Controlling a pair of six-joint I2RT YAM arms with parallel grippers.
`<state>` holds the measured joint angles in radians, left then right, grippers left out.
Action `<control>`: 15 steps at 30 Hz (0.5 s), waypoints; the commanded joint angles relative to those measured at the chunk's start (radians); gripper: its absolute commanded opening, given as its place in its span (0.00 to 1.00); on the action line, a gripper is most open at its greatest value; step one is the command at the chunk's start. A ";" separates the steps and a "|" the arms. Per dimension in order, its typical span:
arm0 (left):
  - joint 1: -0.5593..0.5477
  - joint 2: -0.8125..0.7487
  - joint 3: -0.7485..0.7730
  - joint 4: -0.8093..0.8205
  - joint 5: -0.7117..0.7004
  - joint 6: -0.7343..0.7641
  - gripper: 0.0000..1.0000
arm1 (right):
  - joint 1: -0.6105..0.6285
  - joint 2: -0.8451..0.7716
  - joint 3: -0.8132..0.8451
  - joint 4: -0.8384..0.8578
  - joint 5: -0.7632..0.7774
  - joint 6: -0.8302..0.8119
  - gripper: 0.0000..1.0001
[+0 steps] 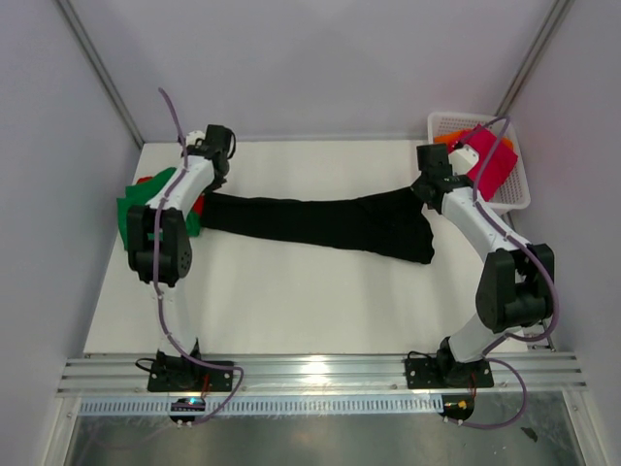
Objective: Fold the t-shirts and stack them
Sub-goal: Fold the other side of the tshirt into a rectangle
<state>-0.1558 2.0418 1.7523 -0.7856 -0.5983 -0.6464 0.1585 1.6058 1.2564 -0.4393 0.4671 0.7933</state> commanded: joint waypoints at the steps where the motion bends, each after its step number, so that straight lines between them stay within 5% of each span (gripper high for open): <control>1: 0.007 0.020 0.033 -0.026 -0.055 0.011 0.00 | -0.007 0.003 0.035 0.014 0.064 0.003 0.05; 15: 0.009 0.015 -0.031 0.109 0.067 0.039 0.02 | -0.007 0.006 0.032 0.048 0.076 -0.039 0.05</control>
<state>-0.1547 2.1010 1.7500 -0.7609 -0.5785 -0.6376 0.1585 1.6165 1.2606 -0.4427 0.4854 0.7753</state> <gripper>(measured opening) 0.019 0.056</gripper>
